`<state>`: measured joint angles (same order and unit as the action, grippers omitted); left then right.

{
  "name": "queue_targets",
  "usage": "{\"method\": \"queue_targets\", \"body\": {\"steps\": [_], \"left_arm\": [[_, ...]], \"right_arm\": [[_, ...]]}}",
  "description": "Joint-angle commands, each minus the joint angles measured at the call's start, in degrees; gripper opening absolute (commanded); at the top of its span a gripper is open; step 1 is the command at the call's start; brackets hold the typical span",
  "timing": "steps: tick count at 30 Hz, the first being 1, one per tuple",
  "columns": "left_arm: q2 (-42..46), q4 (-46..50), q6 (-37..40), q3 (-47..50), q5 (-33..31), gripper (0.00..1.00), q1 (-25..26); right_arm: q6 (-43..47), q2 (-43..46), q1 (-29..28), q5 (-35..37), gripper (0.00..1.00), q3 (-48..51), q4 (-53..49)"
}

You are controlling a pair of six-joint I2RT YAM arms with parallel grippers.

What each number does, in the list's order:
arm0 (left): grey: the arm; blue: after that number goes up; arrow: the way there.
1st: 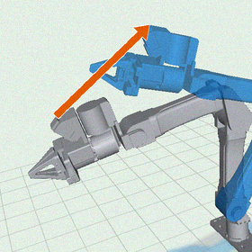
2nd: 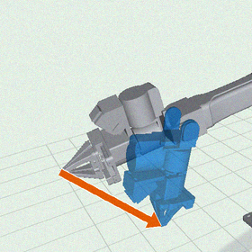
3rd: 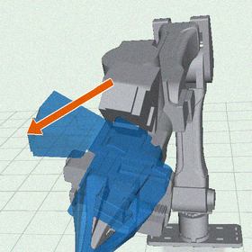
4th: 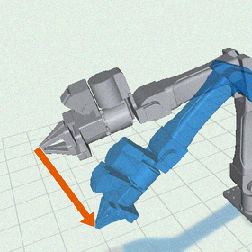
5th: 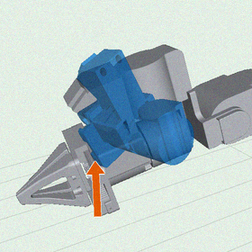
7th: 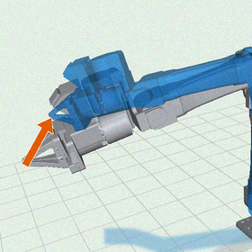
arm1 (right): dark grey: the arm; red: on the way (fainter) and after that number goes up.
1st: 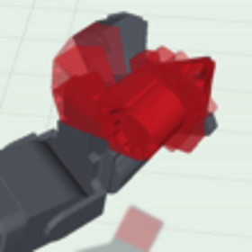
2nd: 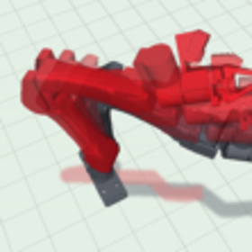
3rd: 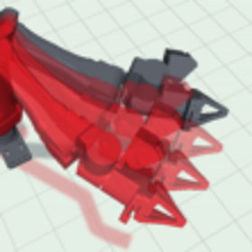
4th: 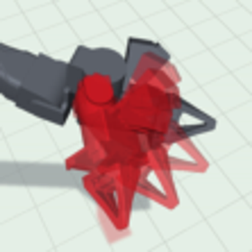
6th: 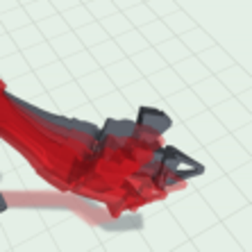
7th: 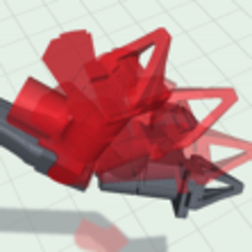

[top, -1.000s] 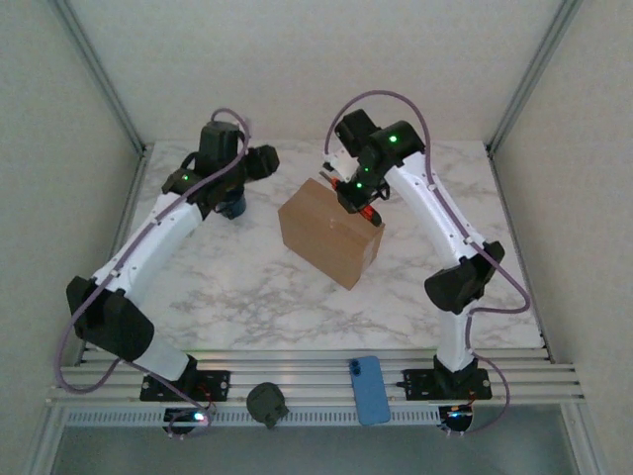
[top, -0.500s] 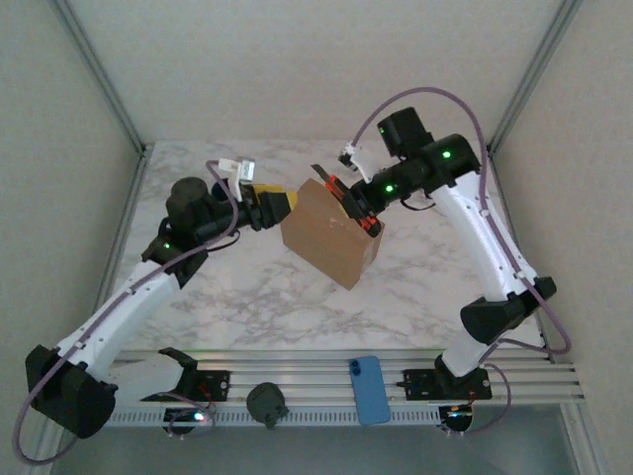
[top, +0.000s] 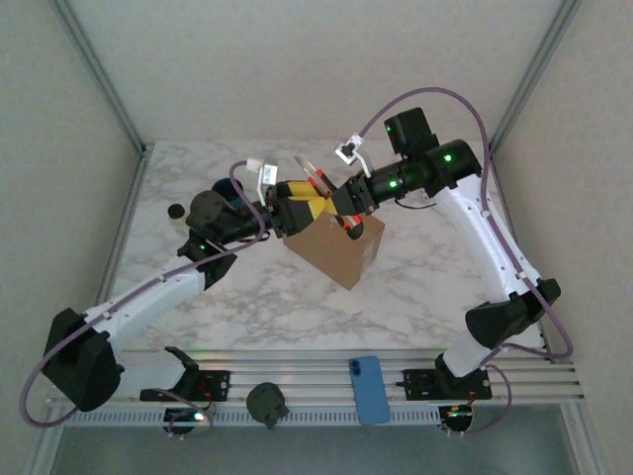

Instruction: Unpack the express box

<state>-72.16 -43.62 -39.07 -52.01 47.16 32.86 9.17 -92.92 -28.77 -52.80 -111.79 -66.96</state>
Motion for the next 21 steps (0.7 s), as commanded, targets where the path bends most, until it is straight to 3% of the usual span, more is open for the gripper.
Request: {"method": "queue_targets", "body": {"steps": [1,12,21], "left_arm": [[-1.1,-6.0,-1.9,-2.5,-0.5,0.62,0.7],[-2.6,-10.2,-3.7,-2.9,-4.1,0.40,0.9],[-5.3,-13.4,-5.7,-4.8,-3.3,0.48,1.3]], "right_arm": [[-0.7,2.1,-0.1,-3.8,0.00,1.1,2.3],[0.4,3.0,-0.2,-5.0,0.00,2.7,2.1],[0.8,2.0,-0.9,-5.1,0.00,1.7,1.1]]}}
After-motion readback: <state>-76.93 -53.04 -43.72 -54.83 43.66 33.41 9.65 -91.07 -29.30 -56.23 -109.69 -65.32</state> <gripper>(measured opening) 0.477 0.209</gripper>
